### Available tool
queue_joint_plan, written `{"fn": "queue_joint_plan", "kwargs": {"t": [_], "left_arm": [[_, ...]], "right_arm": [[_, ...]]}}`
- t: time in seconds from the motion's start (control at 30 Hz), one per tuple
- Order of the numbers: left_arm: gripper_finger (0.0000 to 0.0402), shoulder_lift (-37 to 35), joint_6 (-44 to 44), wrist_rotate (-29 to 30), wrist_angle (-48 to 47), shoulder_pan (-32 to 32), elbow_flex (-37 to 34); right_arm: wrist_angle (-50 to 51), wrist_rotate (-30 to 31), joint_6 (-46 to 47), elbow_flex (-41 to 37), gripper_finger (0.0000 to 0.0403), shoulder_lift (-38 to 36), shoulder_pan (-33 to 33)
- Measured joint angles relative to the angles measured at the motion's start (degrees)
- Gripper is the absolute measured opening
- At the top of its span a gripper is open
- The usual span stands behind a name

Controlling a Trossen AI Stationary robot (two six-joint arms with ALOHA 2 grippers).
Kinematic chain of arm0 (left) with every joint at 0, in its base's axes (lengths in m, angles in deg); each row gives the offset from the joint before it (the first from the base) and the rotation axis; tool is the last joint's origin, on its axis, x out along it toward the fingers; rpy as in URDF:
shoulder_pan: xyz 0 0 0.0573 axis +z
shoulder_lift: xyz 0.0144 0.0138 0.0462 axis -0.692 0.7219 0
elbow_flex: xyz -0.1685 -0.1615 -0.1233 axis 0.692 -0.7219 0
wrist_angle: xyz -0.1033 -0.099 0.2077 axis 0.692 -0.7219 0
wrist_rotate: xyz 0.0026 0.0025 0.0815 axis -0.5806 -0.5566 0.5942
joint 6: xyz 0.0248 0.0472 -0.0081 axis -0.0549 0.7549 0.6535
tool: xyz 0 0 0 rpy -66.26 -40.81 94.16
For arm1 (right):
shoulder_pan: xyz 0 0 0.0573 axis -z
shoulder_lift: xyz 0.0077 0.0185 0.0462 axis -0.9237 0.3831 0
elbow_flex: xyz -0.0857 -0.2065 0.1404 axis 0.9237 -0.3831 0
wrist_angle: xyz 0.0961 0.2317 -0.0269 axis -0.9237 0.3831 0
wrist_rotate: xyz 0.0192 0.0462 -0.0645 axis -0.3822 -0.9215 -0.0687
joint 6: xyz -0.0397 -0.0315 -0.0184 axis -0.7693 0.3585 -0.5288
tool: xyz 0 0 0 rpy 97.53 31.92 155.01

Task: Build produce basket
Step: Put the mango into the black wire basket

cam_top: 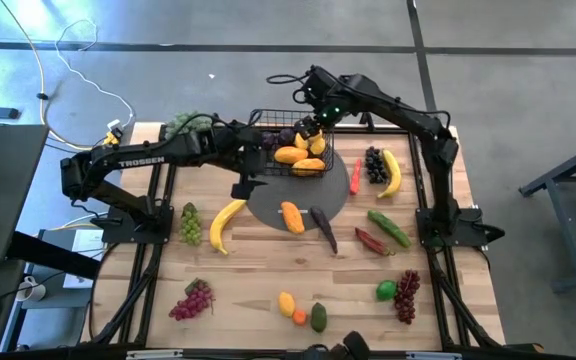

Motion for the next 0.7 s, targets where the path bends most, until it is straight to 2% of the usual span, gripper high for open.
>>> {"fn": "queue_joint_plan", "kwargs": {"t": [0.33,0.7], "left_arm": [[0.0303,2.38,8.04,-0.15,0.33,-4.45,-0.04],[0.0303,11.47,8.85,0.06,5.17,-9.9,-0.07]], "right_arm": [[1.52,7.69,8.23,0.0,0.0224,-3.98,-5.27],[10.46,12.55,17.88,0.0,0.0224,-5.96,-8.88]]}}
